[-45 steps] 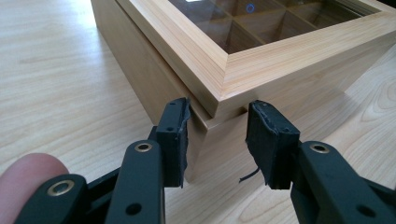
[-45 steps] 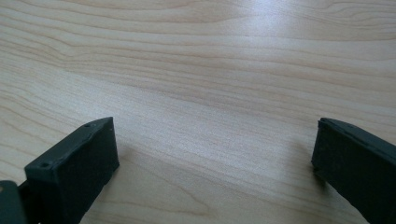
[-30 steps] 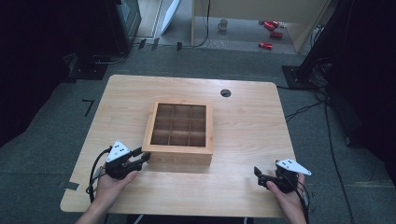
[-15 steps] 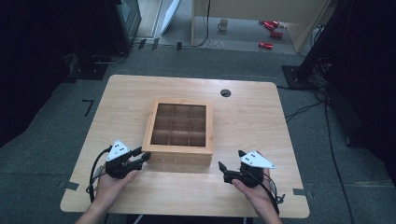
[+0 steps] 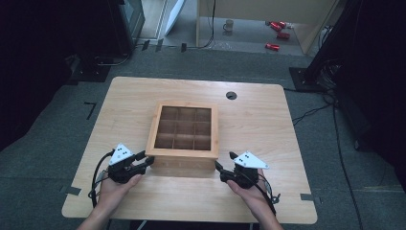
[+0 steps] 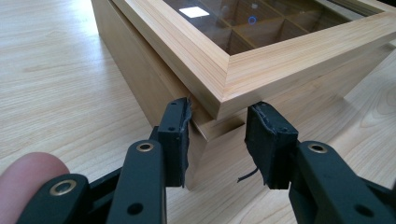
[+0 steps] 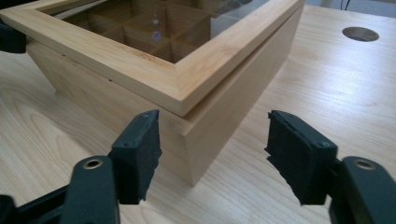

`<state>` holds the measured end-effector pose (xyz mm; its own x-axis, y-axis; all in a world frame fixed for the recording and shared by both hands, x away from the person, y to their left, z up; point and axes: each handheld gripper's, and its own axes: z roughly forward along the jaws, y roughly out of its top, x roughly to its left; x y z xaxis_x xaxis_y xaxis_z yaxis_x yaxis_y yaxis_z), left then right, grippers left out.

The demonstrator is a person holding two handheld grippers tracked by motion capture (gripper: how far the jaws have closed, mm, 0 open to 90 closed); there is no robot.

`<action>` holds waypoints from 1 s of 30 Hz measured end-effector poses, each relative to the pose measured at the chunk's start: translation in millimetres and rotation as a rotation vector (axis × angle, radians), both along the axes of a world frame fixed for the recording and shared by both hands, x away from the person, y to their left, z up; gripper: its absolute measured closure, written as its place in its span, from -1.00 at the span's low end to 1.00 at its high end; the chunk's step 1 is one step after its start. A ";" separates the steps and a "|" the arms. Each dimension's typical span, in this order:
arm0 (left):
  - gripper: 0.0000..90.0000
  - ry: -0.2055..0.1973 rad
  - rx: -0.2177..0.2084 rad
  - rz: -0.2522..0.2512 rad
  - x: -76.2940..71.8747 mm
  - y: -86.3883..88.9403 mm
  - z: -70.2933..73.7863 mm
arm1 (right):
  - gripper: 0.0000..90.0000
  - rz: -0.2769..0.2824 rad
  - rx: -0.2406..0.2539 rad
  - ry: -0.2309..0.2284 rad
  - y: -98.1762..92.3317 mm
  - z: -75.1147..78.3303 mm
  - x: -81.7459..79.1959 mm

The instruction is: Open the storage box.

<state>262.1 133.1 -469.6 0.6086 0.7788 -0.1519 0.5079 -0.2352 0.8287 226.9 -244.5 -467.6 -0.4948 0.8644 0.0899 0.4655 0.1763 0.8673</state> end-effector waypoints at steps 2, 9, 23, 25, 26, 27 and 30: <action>0.34 -0.001 -0.001 0.000 0.1 0.0 0.1 | -0.14 0.007 0.002 -0.007 2.3 0.3 0.8; 0.35 0.000 -0.003 0.002 0.1 -0.2 0.5 | 0.01 0.030 -0.005 -0.027 12.2 -0.2 2.8; 0.35 -0.004 -0.007 0.004 0.3 -0.3 1.5 | 0.07 0.013 -0.047 -0.047 19.9 -6.7 7.2; 0.35 -0.007 -0.017 0.004 0.3 0.0 2.3 | 0.05 0.003 -0.038 -0.054 19.7 -5.7 7.3; 0.35 -0.009 -0.019 0.002 0.5 0.3 2.9 | 0.03 0.002 -0.046 -0.067 19.9 -5.3 7.1; 0.35 -0.010 -0.023 0.002 0.5 0.5 3.3 | 0.03 0.002 -0.046 -0.067 19.9 -5.3 7.1; 0.35 -0.007 -0.033 0.001 1.1 1.1 3.5 | -0.08 -0.015 -0.068 -0.090 20.8 -4.1 6.4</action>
<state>263.1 134.3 -466.1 0.6091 0.7740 -0.1731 0.5020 -0.2072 0.8397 233.3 -223.7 -471.7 -0.4849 0.8745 -0.0134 0.3897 0.2298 0.8918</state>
